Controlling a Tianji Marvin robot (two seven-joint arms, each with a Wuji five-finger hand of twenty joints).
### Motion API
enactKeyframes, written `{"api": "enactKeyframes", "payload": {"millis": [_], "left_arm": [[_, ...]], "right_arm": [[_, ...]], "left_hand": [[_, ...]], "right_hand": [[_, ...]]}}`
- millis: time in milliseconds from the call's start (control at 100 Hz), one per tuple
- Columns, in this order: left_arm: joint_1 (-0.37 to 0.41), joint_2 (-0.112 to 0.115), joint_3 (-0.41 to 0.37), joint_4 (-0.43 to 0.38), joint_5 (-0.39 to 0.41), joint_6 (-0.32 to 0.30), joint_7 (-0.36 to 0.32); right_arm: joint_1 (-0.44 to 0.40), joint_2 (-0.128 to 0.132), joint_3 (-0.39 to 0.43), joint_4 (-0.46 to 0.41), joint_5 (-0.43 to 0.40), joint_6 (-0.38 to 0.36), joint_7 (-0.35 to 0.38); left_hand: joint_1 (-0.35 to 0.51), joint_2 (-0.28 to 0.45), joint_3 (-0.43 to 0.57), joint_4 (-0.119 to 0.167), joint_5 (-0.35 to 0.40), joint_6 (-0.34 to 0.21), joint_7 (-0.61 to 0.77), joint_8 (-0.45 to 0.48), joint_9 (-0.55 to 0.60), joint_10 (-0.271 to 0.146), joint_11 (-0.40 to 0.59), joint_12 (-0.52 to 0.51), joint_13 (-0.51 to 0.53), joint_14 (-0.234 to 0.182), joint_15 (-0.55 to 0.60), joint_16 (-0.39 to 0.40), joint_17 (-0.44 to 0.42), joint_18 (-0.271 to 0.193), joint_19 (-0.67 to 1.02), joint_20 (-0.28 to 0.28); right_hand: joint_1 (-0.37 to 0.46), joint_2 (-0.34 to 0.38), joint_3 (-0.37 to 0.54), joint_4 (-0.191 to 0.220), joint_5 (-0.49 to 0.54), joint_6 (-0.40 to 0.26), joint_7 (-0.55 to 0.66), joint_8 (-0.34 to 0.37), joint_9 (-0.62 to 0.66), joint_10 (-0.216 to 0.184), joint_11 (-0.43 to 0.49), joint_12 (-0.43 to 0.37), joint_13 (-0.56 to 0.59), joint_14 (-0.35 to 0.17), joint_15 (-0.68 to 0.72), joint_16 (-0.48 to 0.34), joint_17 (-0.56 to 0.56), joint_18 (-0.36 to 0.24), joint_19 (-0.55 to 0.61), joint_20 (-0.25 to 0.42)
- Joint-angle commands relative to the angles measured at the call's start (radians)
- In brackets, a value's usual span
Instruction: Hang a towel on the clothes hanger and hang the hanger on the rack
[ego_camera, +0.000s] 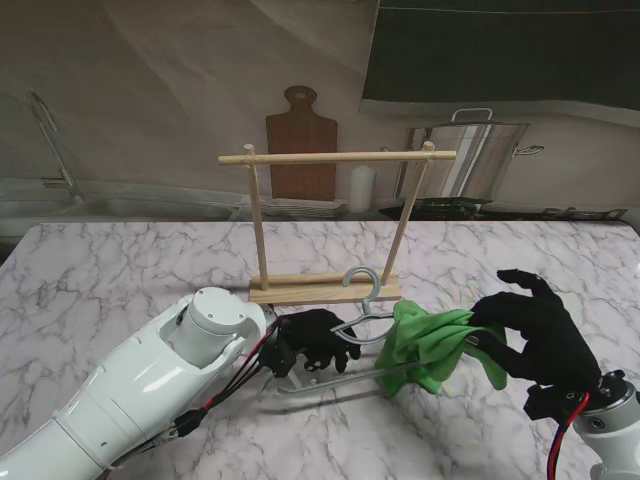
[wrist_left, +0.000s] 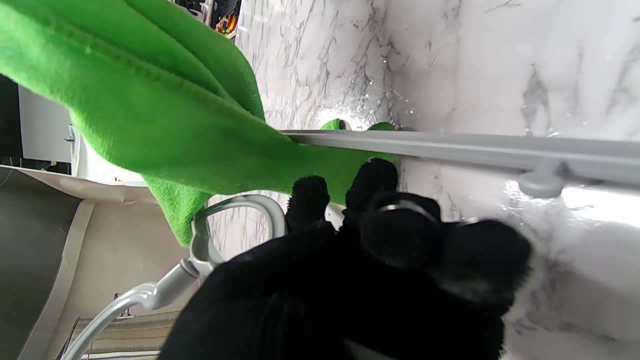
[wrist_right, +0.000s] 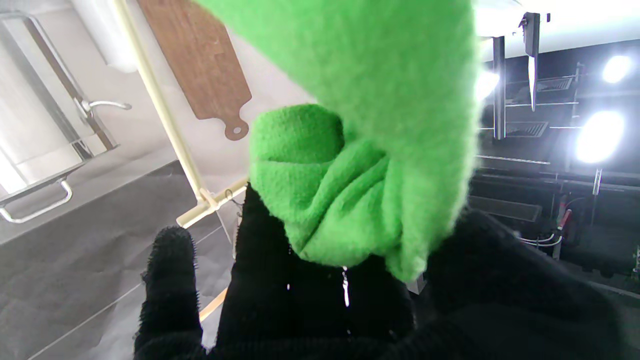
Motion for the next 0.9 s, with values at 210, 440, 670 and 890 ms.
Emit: {"api": "enactKeyframes", "payload": {"millis": [210, 440, 670, 890], "left_arm": [[0.001, -0.014, -0.012, -0.001, -0.006, 0.018, 0.013], [0.011, -0.018, -0.027, -0.008, -0.009, 0.025, 0.034], [0.017, -0.019, -0.037, -0.012, -0.007, 0.031, 0.046], [0.021, -0.024, -0.041, -0.012, -0.007, 0.039, 0.063]], "right_arm": [[-0.031, 0.012, 0.001, -0.021, 0.051, 0.004, 0.061], [-0.059, 0.033, 0.007, -0.046, 0.108, 0.022, 0.162], [-0.067, 0.041, 0.009, -0.052, 0.125, 0.038, 0.194], [-0.075, 0.046, 0.013, -0.058, 0.135, 0.038, 0.217]], "left_hand": [[0.073, -0.016, 0.04, -0.025, 0.054, 0.009, 0.025, 0.034, -0.004, -0.004, 0.003, 0.01, 0.012, 0.102, 0.026, -0.006, 0.061, -0.087, 0.309, -0.017], [0.073, -0.017, 0.042, -0.026, 0.055, 0.011, 0.025, 0.033, -0.004, -0.002, 0.004, 0.01, 0.013, 0.104, 0.026, -0.007, 0.063, -0.083, 0.309, -0.019], [0.073, -0.018, 0.044, -0.026, 0.056, 0.012, 0.025, 0.033, -0.004, -0.003, 0.004, 0.01, 0.014, 0.104, 0.026, -0.008, 0.065, -0.083, 0.309, -0.02], [0.073, -0.019, 0.045, -0.026, 0.056, 0.014, 0.025, 0.032, -0.005, 0.001, 0.004, 0.011, 0.015, 0.105, 0.027, -0.008, 0.066, -0.081, 0.31, -0.021]], "right_hand": [[0.034, -0.006, 0.082, 0.006, 0.034, -0.05, 0.048, -0.006, 0.035, 0.002, 0.001, 0.019, 0.032, 0.003, 0.012, 0.016, 0.006, 0.028, -0.005, 0.009], [0.036, 0.0, 0.077, 0.007, 0.035, -0.046, 0.044, -0.003, 0.04, 0.007, -0.005, 0.023, 0.036, 0.008, 0.012, 0.021, 0.007, 0.034, -0.007, 0.01], [0.044, 0.003, 0.068, 0.01, 0.034, -0.04, 0.038, 0.001, 0.04, 0.01, -0.012, 0.028, 0.036, 0.012, 0.01, 0.026, 0.006, 0.036, -0.011, 0.011], [0.048, 0.004, 0.063, 0.012, 0.035, -0.038, 0.035, 0.003, 0.041, 0.012, -0.015, 0.032, 0.037, 0.014, 0.01, 0.029, 0.005, 0.038, -0.014, 0.012]]}}
